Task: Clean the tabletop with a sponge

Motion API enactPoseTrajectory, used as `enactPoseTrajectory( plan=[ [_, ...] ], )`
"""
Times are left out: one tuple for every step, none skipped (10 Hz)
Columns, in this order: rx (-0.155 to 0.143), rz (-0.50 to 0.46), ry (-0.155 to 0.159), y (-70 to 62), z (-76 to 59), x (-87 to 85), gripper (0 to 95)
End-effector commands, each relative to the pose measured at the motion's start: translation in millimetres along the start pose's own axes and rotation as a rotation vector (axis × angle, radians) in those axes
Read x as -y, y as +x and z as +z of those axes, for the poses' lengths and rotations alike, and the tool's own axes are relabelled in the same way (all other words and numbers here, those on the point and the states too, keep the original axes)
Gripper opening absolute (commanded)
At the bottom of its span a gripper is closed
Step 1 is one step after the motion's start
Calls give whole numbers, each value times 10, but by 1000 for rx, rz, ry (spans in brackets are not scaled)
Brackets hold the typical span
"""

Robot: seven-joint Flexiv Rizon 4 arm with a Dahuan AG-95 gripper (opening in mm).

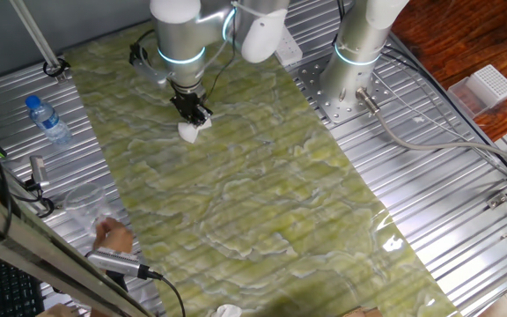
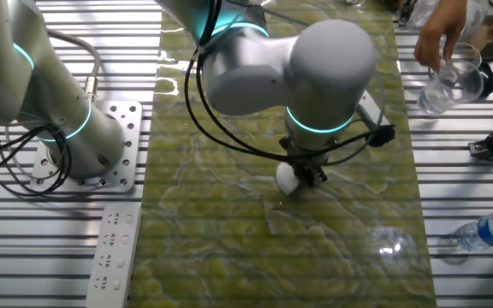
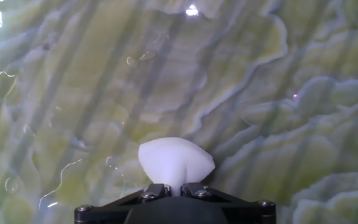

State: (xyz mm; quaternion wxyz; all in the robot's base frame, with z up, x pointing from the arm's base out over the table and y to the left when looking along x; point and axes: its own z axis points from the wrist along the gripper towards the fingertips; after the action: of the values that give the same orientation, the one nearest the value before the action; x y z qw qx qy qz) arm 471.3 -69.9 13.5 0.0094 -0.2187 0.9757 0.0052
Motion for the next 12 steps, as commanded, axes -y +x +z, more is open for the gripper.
enactPoseTrajectory(
  plan=[
    [3,10,3,-1,13,-33,0],
    [5,14,4,13,49,-67,0],
    [6,16,5,28,78,-98,0],
    [7,16,8,49,84,-121,0],
    [10,23,7,52,43,-131,0],
    [12,26,2,51,31,-136,0],
    [16,28,-6,49,32,-142,0],
    [17,36,-10,45,49,-156,0],
    [18,37,-9,42,59,-164,0],
    [18,36,-7,44,61,-171,0],
    [15,37,-7,46,43,-177,0],
    [14,38,-9,49,18,-185,0]
  ],
)
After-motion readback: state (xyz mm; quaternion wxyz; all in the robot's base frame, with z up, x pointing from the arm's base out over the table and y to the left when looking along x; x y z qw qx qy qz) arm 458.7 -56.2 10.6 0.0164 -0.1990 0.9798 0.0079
